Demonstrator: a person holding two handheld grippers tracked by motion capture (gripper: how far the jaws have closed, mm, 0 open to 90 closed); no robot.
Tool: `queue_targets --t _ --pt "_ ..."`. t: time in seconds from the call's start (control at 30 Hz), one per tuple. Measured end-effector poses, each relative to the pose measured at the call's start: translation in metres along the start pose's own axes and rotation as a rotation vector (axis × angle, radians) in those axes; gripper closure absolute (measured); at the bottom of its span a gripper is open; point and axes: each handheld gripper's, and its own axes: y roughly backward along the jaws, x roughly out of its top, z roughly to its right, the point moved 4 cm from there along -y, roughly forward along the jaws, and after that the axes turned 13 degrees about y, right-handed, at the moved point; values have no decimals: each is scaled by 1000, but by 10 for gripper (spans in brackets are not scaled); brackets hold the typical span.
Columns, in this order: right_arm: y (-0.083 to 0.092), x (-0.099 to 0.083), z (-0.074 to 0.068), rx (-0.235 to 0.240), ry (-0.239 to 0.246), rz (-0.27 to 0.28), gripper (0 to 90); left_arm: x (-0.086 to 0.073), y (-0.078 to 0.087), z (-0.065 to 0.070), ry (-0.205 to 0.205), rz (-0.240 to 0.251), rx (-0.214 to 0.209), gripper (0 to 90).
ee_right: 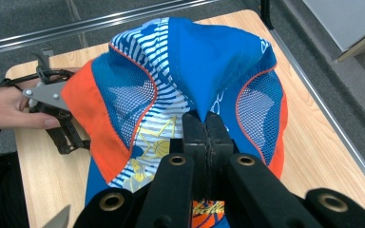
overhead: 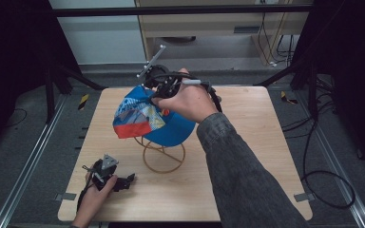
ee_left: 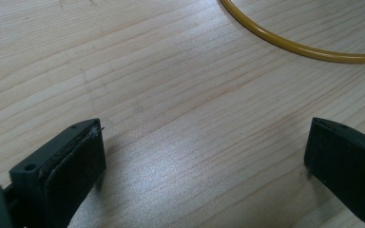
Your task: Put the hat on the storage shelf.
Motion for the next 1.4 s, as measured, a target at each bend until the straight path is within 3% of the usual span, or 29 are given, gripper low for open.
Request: queue_targets --t 0.63,1.4 --pt "-13 -6 -7 26 13 -34 891 0 0 0 -1 -1 1 0" --pt "-10 -12 -10 26 8 -20 758 0 0 0 0 -1 0 0"
